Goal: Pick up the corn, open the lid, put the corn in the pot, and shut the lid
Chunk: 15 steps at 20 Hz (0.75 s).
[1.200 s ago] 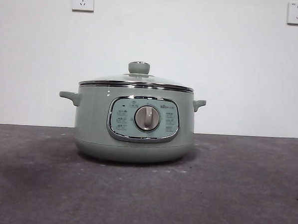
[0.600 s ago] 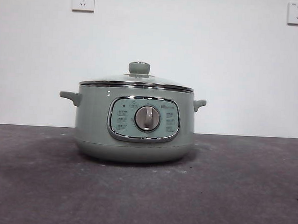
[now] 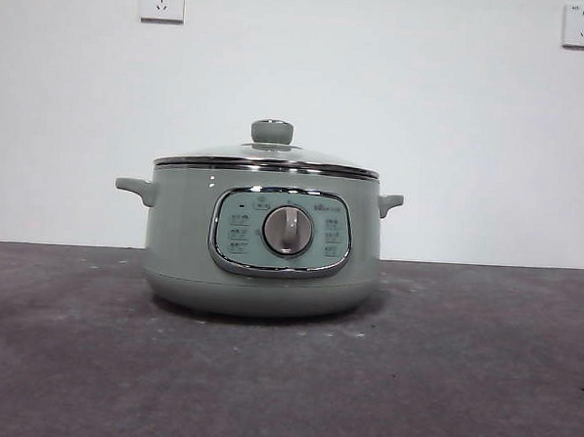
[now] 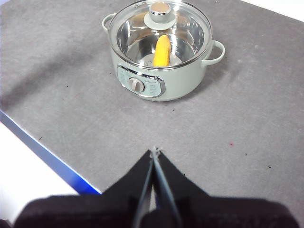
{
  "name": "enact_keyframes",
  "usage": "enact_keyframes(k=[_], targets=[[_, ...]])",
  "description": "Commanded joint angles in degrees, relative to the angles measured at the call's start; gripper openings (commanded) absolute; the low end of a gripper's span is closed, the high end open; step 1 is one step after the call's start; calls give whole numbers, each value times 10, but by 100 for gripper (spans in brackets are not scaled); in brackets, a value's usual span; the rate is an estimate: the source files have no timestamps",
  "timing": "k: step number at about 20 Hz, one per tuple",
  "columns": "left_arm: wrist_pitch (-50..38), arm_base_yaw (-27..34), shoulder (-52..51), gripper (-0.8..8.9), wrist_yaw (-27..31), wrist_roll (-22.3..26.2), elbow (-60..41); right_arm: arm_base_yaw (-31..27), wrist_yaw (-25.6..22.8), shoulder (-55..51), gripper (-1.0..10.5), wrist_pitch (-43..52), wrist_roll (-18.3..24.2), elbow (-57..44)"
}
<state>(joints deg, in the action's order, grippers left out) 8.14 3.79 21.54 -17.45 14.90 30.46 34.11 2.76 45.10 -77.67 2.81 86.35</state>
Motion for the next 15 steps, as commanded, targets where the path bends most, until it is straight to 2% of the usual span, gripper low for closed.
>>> enact_keyframes(k=[1,5,9,12,15], targets=[[-9,11,-43,-3,19,-25,-90,0,-2,2,0,-15,0,-5],[-9,12,-104,-3,42,-33,-190,0,-2,2,0,-15,0,-5],[-9,12,-174,-3,82,-69,-263,0,-2,2,0,-15,0,-5],[5,12,-214,-3,87,-95,-300,0,-2,4,0,-15,0,-5],[12,12,-213,-3,89,-113,-300,0,-2,7,0,-15,0,-5]])
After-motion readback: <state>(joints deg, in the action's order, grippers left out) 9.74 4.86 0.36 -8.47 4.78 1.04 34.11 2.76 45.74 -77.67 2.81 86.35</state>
